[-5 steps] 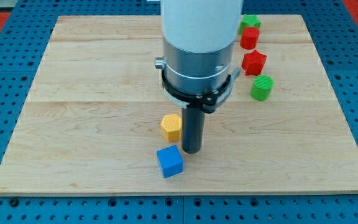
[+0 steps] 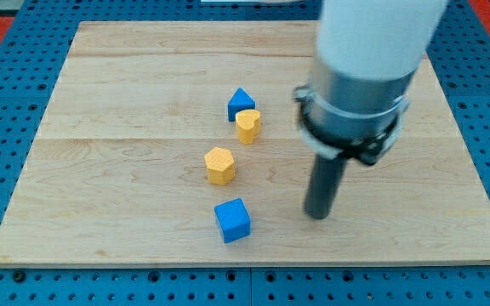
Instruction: Move your arm to the bottom left of the yellow hexagon
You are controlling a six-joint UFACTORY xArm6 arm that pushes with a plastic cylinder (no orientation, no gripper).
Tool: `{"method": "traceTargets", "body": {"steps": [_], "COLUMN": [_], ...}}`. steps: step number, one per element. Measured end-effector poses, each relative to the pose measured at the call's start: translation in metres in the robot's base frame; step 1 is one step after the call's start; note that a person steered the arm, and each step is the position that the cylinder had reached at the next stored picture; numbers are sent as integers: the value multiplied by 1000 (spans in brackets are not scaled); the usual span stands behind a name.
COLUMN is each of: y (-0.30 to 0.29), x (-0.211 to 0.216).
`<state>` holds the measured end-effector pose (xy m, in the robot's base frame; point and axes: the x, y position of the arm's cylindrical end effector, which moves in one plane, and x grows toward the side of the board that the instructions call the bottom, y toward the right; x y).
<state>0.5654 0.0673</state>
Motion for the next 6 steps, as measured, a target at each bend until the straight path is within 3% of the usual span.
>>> {"method": "traceTargets", "body": {"steps": [1,4,5,6], "y": [24,-128,-168,-137], "x": [-5,-35,-26,-14]}}
